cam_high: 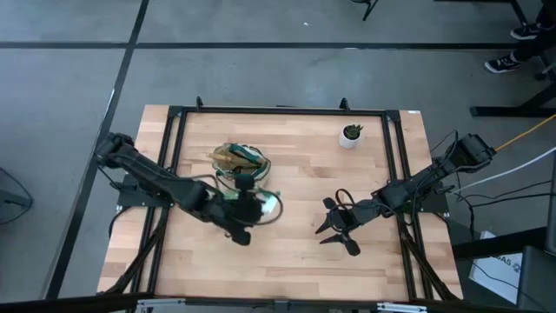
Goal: Pick & Place Garden tools in Gardening bag
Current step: Put the spray bottle into the gardening bag
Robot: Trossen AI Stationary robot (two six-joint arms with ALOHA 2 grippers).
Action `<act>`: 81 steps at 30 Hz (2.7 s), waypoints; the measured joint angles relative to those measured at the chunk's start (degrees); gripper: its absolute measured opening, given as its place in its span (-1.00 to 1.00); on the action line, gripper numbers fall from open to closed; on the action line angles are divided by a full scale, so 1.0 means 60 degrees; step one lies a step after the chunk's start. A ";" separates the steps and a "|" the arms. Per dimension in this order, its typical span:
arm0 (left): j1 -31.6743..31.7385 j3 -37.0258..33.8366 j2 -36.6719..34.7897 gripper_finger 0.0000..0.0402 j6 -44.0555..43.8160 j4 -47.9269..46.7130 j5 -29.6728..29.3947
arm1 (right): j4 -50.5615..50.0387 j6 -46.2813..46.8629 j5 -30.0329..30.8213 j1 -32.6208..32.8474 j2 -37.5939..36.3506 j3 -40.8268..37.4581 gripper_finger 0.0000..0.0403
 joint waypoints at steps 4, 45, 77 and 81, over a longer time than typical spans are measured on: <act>0.0000 0.0000 -0.0799 -0.38 0.0005 -0.0114 -0.0744 | -0.0017 -0.0002 -0.0001 0.0000 0.0000 0.0000 -0.21; 0.3572 -0.2808 -0.1769 -0.38 0.4237 0.4063 -0.0721 | -0.0195 -0.0003 -0.0095 -0.0004 0.0004 0.0004 -0.22; 0.4138 -0.5227 -0.2764 -0.28 0.1466 0.3617 0.1612 | -0.0179 0.0000 -0.0087 -0.0006 0.0004 0.0004 -0.22; 0.4138 -0.5227 -0.2764 -0.25 0.1004 0.3574 0.1601 | -0.0179 0.0001 -0.0087 -0.0007 0.0004 0.0004 -0.22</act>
